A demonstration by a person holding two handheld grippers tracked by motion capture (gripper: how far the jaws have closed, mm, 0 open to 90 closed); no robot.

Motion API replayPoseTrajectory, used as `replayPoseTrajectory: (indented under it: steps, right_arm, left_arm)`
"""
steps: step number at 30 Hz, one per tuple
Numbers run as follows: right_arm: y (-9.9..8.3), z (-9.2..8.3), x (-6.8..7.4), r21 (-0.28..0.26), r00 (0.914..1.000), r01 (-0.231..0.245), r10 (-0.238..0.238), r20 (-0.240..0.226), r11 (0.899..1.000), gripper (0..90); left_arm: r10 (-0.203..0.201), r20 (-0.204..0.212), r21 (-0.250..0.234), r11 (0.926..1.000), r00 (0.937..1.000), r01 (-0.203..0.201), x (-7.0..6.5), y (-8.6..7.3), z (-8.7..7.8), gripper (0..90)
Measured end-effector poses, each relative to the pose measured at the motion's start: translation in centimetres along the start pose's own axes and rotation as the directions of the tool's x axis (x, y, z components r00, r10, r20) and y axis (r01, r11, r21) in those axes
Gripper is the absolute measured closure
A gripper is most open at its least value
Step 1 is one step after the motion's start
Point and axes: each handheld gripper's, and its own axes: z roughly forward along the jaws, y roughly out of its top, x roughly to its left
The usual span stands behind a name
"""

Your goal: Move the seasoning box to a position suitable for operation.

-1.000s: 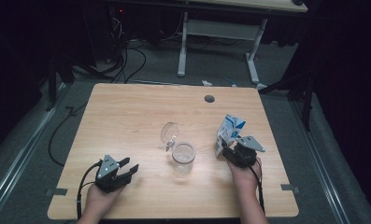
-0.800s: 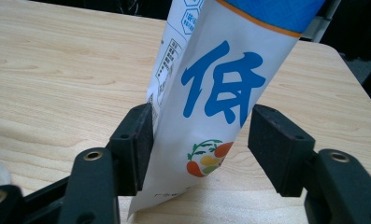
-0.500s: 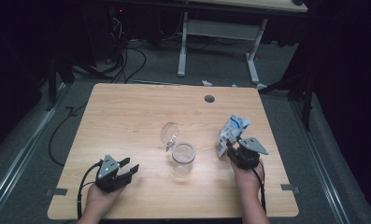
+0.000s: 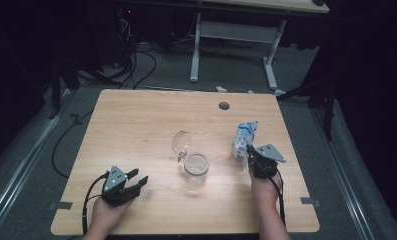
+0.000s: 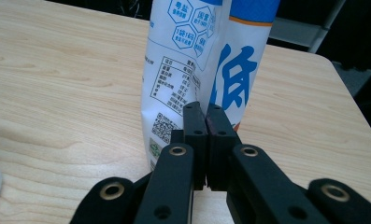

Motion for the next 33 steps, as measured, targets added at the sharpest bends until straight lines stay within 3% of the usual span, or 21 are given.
replayPoseTrajectory:
  steps: [7, 17, 25, 30, 33]
  right_arm:
    - [-0.2, -0.2, 0.1, -0.010, 0.9999, -0.005, 0.004, -0.013, 1.000, 87.7]
    - [0.0, 0.3, -0.4, 0.008, 0.9984, -0.056, 0.056, -0.014, 0.998, 66.6]
    - [0.4, 1.0, -0.1, 0.010, 0.9969, -0.078, 0.078, 0.004, 0.997, 56.5]
    - [0.4, 1.3, -0.1, 0.011, 0.9947, -0.103, 0.103, 0.000, 0.995, 55.3]
    - [0.5, 1.4, -0.2, 0.014, 0.9938, -0.110, 0.110, -0.009, 0.994, 60.3]
  left_arm:
    - [0.001, 0.001, 0.000, 1.0000, 1.0000, -0.001, -0.1, 0.0, 0.0, 51.7]
    - [0.001, -0.001, -0.001, 1.0000, 1.0000, -0.001, -0.1, 0.0, 0.0, 51.6]
    - [-0.003, -0.003, -0.003, 1.0000, 1.0000, 0.003, 0.1, 0.0, -0.2, 51.6]
    - [-0.003, -0.002, -0.006, 1.0000, 1.0000, 0.003, 0.1, 0.0, -0.2, 51.6]
    - [-0.004, -0.003, -0.009, 1.0000, 1.0000, 0.004, 0.1, 0.0, -0.2, 51.6]
